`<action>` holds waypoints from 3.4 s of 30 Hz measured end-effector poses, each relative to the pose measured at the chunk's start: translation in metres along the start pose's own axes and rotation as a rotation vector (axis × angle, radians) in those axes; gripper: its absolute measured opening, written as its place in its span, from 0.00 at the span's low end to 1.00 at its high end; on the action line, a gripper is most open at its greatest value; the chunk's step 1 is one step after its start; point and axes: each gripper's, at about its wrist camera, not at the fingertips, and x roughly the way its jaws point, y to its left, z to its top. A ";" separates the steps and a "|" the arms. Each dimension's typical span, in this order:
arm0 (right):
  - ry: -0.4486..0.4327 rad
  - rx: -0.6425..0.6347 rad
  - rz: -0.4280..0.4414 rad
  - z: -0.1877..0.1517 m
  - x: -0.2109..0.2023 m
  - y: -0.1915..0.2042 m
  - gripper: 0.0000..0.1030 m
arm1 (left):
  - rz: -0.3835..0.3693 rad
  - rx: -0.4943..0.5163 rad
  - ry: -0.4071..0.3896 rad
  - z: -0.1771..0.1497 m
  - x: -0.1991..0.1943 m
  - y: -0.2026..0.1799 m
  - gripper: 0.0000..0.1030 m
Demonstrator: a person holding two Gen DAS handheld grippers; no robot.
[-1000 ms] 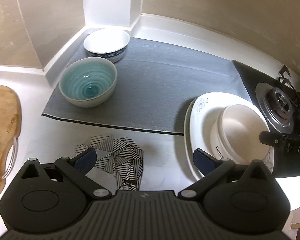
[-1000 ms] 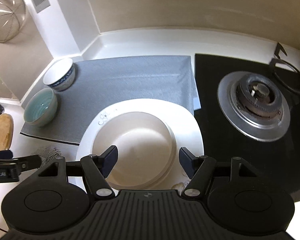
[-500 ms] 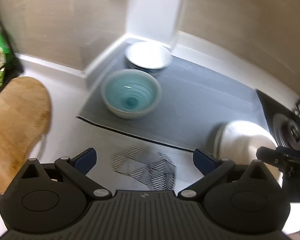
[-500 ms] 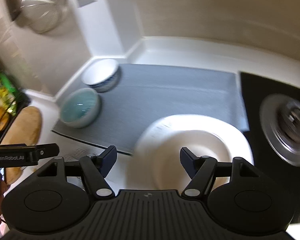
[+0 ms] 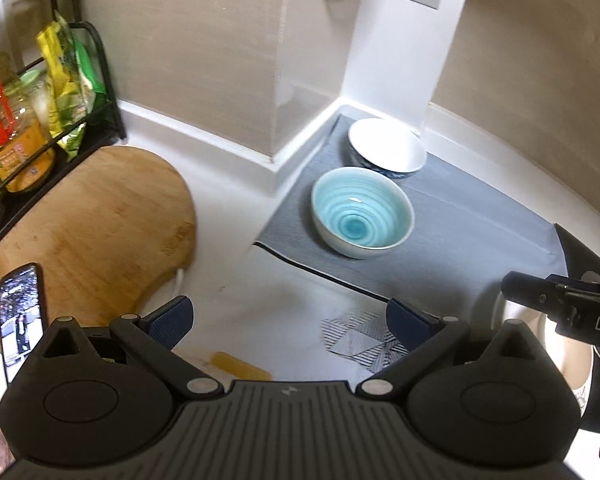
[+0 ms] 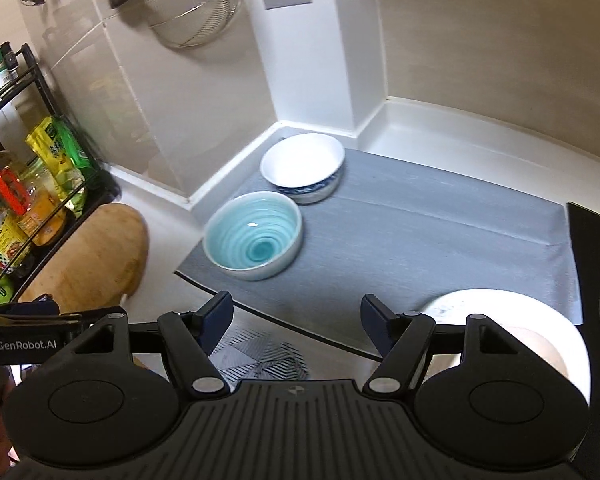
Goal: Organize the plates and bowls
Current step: 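Move both tools to the rim of the blue-swirl bowl, then close both tools on the blue-swirl bowl rim and lift it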
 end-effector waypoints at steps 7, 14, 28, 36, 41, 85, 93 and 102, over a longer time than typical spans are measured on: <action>0.038 0.029 0.002 0.005 0.013 0.006 0.72 | 0.015 -0.004 0.044 0.007 0.020 0.007 1.00; 0.081 0.044 0.026 0.045 0.058 -0.025 0.72 | 0.070 -0.069 0.080 0.045 0.068 -0.005 1.00; 0.158 0.149 -0.226 0.022 0.013 -0.137 0.72 | -0.166 0.148 0.181 0.047 0.105 -0.081 1.00; 0.184 0.284 -0.355 -0.039 -0.014 -0.171 0.72 | -0.324 0.311 0.197 0.029 0.100 -0.151 1.00; 0.193 0.325 -0.375 -0.056 -0.013 -0.175 0.72 | -0.379 0.397 0.231 0.016 0.105 -0.196 0.99; 0.318 -0.041 0.075 0.087 0.226 -0.029 0.62 | 0.121 -0.141 0.260 0.083 0.223 -0.027 0.99; 0.309 -0.076 0.091 0.086 0.230 -0.023 0.39 | 0.087 -0.124 0.245 0.089 0.226 -0.031 0.76; 0.332 -0.096 0.143 0.084 0.222 -0.003 0.11 | 0.072 -0.098 0.218 0.098 0.208 -0.038 0.17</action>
